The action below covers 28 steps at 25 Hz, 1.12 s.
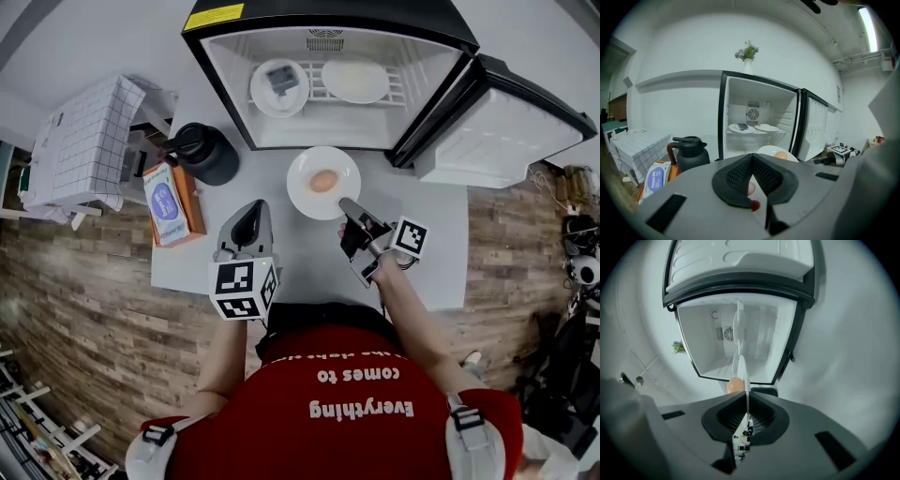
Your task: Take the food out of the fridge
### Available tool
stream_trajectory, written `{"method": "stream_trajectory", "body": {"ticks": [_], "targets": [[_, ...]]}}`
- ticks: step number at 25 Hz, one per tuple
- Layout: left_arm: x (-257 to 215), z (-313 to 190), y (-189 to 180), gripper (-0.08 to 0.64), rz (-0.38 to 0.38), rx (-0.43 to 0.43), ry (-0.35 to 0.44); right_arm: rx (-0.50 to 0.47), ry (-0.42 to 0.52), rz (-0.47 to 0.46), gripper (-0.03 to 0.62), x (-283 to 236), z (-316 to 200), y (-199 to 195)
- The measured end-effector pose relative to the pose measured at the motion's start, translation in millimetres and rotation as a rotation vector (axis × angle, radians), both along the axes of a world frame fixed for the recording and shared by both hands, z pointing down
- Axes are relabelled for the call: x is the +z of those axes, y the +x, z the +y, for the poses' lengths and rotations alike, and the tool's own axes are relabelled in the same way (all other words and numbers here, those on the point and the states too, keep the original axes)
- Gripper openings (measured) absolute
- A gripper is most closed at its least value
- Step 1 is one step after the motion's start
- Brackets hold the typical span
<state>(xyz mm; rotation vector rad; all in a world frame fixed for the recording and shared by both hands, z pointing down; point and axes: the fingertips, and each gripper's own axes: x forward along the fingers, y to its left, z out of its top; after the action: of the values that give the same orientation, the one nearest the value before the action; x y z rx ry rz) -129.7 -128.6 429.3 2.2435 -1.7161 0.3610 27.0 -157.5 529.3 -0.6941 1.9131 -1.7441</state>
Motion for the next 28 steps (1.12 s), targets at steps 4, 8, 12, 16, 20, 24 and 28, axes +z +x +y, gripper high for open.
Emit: {"method": "stream_trajectory", "body": {"ticks": [4,8,12,16,20,24,28], "targets": [[-4.6,11.0,-29.0,0.006,0.001,-0.084,0.015,-0.108,-0.007,-0.006,0.021,-2.4,17.3,-40.5],[-2.8,27.9,-63.3,0.006,-0.011,-0.174,0.014,-0.217,-0.016,0.007,0.021,-0.3,31.3,-79.3],[0.9,43.9,-97.4,0.006,-0.019,-0.267,0.001,-0.294,-0.034,0.029,0.021,9.2,35.8,-110.7],[6.3,61.7,-120.8,0.006,-0.024,-0.337,-0.012,-0.355,-0.066,0.064,0.021,27.0,37.8,-135.6],[17.5,75.3,-133.0,0.006,-0.024,-0.372,-0.04,-0.377,-0.136,0.109,0.021,57.2,44.0,-153.0],[23.8,80.1,-138.5,0.006,-0.008,-0.391,-0.056,-0.381,-0.227,0.177,0.021,97.8,54.7,-158.1],[29.2,80.7,-138.6,0.006,-0.001,-0.397,-0.067,-0.387,-0.273,0.26,0.021,128.2,60.5,-160.5]]}}
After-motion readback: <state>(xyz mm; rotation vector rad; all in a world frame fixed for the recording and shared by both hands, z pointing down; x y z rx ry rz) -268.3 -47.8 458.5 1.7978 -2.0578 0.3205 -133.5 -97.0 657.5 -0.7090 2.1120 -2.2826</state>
